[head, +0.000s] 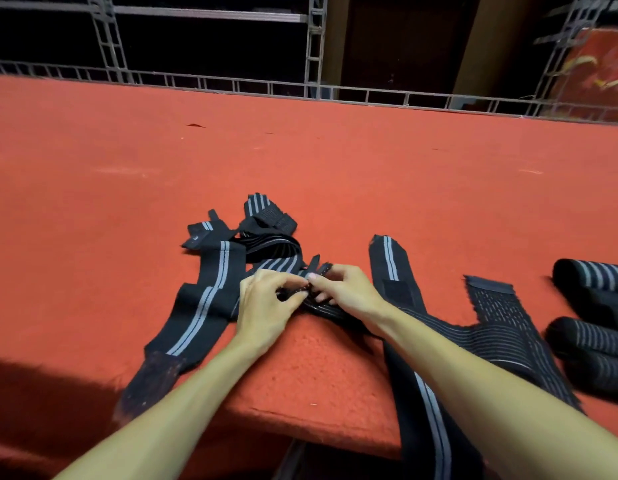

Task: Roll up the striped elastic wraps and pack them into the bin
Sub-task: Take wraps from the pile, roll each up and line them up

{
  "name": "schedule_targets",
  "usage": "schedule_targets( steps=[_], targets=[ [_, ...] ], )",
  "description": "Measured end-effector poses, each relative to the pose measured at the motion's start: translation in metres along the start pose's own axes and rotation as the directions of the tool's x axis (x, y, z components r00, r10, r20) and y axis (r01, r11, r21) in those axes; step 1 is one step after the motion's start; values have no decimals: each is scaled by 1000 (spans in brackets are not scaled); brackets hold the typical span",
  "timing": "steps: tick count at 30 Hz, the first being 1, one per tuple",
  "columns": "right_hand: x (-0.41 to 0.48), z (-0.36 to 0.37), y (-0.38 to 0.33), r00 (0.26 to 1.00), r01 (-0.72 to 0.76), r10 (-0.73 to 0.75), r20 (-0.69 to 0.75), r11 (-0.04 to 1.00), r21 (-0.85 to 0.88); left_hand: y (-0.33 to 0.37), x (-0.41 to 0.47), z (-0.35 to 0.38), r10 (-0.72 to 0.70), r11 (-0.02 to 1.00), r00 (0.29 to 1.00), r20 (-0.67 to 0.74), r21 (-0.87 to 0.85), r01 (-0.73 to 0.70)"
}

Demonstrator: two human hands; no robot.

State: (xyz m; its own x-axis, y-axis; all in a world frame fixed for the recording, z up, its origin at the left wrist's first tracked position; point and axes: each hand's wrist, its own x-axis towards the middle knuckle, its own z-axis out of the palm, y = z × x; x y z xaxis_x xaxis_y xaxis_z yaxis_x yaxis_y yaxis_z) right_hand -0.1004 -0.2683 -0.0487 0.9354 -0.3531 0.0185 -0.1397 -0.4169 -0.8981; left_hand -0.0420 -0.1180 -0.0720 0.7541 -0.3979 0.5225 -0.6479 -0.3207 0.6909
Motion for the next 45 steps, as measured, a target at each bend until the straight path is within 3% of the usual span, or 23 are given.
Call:
schedule_targets(
  steps=[4,7,9,11,15,19,24,28,33,38,40,43,45],
  targets=[
    [-13,-24,-15,988,45,-38,-149,998,39,28,-6,-1,-16,934,987,157,-349,71],
    [-29,-57,-30,968,69,-52,-246,996,61,52,1,1,-68,867,987,147,-481,132],
    [-46,-83,-43,959,105,-65,-276,986,133,72,10,7,-126,854,979,163,-485,191],
    [-64,-107,-58,954,132,-55,-296,960,248,94,18,18,-143,887,953,268,-393,244],
    [-94,-145,-86,938,243,-124,-324,900,360,150,16,35,-8,883,854,521,-397,251],
    [-126,-177,-109,898,373,-230,-375,848,375,195,11,37,128,832,819,560,-511,218],
    [-150,-206,-127,829,427,-189,-526,821,378,239,-7,27,191,716,768,612,-622,318],
    [-157,-220,-129,799,374,-167,-577,890,260,259,-16,17,226,640,727,648,-662,391],
    [-152,-228,-108,861,228,-202,-467,974,-1,248,-22,21,213,544,637,741,-632,552],
    [-120,-228,-60,895,107,-232,-381,941,-321,217,-33,41,72,654,567,820,-468,595],
    [-108,-225,-42,890,84,-251,-380,911,-404,202,-35,58,25,725,592,806,-423,544],
    [-90,-223,-23,907,70,-257,-333,872,-484,178,-31,83,-56,853,765,642,-367,370],
    [-75,-223,-11,951,50,-203,-232,843,-536,163,-27,97,-48,907,828,559,-322,270]
  ],
)
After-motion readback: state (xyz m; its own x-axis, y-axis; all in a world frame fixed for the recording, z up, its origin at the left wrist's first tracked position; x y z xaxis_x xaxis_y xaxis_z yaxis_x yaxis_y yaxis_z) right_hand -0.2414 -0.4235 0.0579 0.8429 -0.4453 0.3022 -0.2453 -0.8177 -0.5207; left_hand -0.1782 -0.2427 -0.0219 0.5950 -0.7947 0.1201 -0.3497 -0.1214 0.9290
